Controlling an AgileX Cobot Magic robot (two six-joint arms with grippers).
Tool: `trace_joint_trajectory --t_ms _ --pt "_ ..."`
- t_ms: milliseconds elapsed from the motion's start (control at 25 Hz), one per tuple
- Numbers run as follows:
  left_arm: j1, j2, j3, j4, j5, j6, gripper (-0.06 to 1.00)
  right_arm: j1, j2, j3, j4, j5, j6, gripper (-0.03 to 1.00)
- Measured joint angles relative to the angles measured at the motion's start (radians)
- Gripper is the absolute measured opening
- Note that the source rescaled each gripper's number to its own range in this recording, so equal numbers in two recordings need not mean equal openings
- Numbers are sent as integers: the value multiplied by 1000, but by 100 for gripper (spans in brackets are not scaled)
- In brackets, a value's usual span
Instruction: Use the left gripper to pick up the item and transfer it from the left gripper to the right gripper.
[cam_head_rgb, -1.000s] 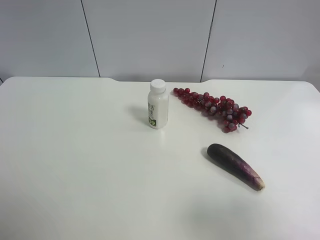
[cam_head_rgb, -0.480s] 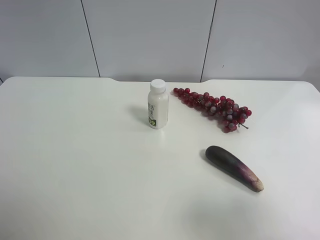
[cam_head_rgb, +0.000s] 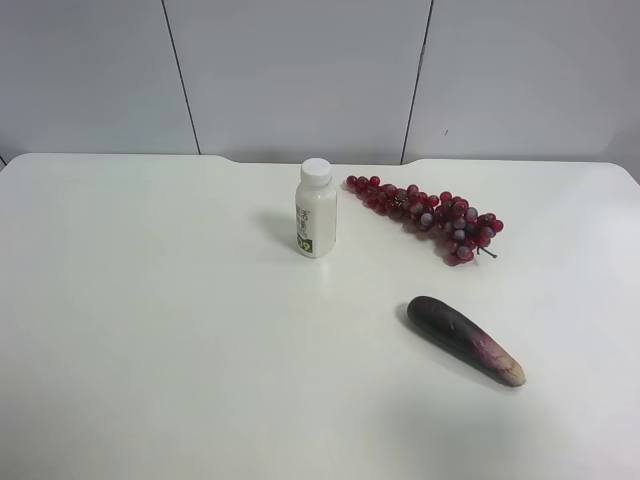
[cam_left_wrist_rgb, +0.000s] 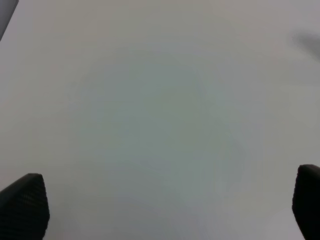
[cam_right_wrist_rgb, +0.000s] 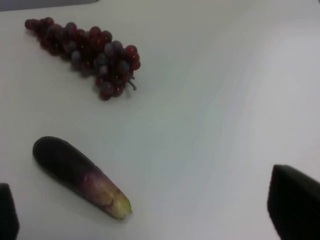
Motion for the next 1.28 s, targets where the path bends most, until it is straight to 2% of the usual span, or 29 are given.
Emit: trace_joint_trajectory --t_ms 1280 --pt "6 0 0 0 0 0 99 -1 0 0 -25 0 -9 99"
